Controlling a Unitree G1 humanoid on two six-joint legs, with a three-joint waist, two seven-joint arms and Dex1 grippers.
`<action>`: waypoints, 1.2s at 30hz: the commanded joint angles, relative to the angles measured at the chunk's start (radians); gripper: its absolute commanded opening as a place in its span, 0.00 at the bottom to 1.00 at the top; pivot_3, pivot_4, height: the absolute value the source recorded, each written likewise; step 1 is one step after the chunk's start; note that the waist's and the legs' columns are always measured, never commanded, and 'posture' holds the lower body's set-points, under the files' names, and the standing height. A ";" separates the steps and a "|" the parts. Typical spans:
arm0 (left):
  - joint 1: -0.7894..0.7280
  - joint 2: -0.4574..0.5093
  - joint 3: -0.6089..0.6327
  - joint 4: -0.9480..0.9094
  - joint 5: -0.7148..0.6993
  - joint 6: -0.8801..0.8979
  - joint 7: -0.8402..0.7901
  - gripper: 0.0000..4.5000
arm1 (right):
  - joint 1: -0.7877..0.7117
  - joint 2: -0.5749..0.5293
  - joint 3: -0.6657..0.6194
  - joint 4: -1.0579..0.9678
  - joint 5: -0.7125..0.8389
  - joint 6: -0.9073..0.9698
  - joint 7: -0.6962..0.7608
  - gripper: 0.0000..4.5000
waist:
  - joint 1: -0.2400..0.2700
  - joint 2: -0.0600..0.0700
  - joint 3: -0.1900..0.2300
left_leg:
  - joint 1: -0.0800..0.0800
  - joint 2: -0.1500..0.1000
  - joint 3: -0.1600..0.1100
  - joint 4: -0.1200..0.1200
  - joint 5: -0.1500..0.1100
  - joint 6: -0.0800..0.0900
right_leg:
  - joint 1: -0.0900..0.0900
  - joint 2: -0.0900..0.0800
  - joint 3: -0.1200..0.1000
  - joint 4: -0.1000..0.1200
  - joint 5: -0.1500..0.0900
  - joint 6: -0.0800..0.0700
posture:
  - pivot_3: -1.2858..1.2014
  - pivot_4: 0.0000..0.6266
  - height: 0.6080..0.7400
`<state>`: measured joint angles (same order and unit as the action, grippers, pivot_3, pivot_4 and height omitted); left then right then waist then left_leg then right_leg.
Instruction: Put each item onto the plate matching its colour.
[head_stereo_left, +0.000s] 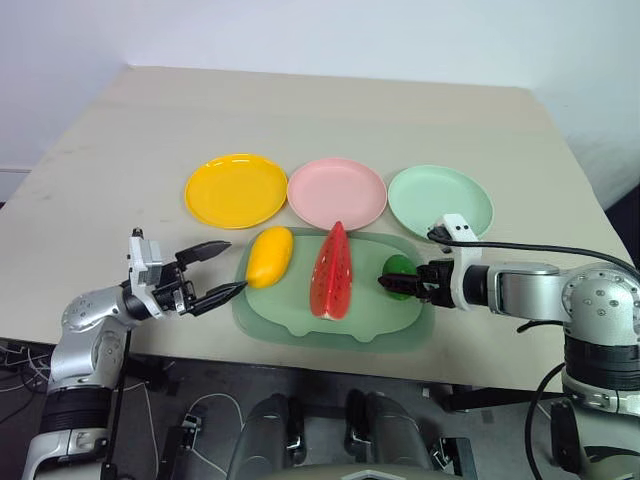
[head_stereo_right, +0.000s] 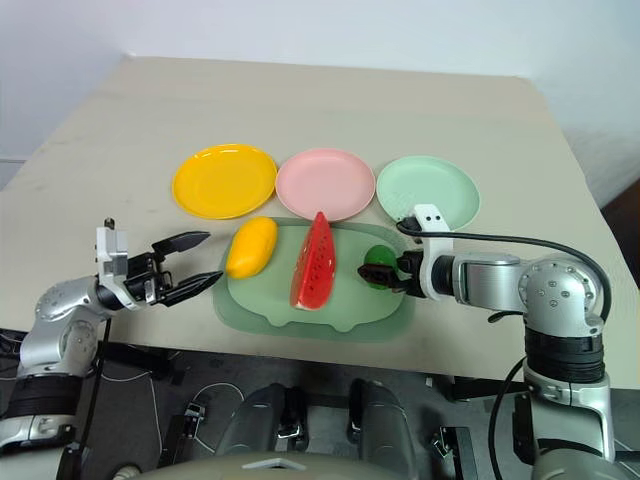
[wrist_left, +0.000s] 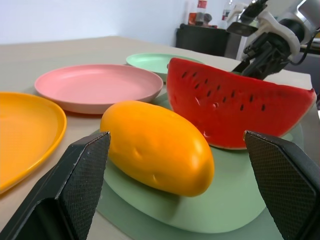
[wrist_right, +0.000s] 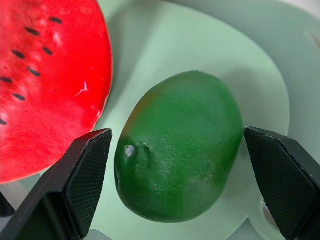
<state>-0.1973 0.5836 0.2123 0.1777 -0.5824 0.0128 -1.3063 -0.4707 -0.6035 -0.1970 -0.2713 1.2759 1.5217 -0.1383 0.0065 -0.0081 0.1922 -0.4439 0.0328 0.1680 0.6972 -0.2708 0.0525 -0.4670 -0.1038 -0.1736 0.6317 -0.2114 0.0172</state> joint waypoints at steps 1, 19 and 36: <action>-0.010 0.001 0.002 -0.007 0.005 -0.016 -0.006 1.00 | -0.009 -0.008 0.020 -0.032 -0.060 -0.004 0.013 0.88 | -0.001 0.000 0.000 | 0.000 0.000 0.000 0.000 0.000 0.000 | 0.000 0.000 0.000 0.000 0.000 0.000 | 0.52 0.24 0.67; 0.001 0.006 0.018 -0.025 0.002 -0.011 0.014 1.00 | -0.189 -0.166 0.007 0.080 -0.344 -0.281 0.272 0.65 | -0.003 0.001 0.000 | 0.000 0.000 0.000 0.000 -0.003 0.005 | 0.000 0.000 0.000 0.000 -0.001 0.001 | 0.52 0.24 0.67; 0.021 0.020 0.040 -0.088 -0.021 0.023 0.047 1.00 | -0.428 -0.074 0.285 0.743 -0.880 -0.649 0.617 0.99 | -0.024 0.001 0.001 | -0.001 0.001 0.004 0.000 0.002 -0.002 | -0.004 0.000 0.001 0.005 0.002 0.000 | 0.52 0.24 0.67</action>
<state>-0.1824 0.5890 0.2242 0.1225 -0.5808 0.0346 -1.2604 -0.8802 -0.6765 0.1077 0.4977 0.4093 0.8741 0.4568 -0.0171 -0.0068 0.1927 -0.4448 0.0336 0.1717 0.6971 -0.2690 0.0501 -0.4715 -0.1039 -0.1725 0.6364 -0.2095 0.0169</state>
